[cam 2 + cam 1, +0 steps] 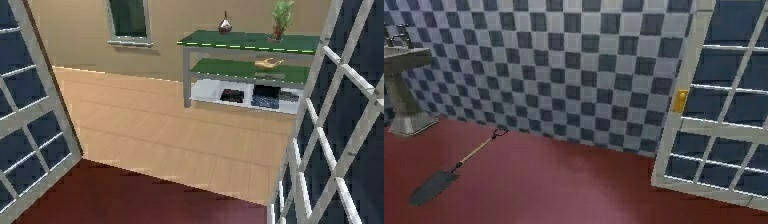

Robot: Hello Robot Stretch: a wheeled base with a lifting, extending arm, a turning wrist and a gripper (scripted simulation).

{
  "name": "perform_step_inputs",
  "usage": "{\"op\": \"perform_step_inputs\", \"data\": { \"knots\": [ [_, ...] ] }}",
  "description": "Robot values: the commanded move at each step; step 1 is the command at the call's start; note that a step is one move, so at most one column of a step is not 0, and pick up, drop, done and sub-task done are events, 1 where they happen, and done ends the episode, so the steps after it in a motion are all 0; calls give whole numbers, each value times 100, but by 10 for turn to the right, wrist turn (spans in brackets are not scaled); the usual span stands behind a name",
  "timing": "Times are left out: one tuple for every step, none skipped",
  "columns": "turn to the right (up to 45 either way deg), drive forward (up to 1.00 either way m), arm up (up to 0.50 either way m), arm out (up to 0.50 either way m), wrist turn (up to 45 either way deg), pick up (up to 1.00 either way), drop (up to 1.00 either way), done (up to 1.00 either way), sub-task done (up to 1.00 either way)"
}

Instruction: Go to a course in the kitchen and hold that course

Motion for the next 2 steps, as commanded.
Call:
{"op": "perform_step_inputs", "data": {
  "knots": [
    [-270,0,0,0,0,0,0,0,0],
    [0,20,0,0,0,0,0,0,0]
  ]
}}
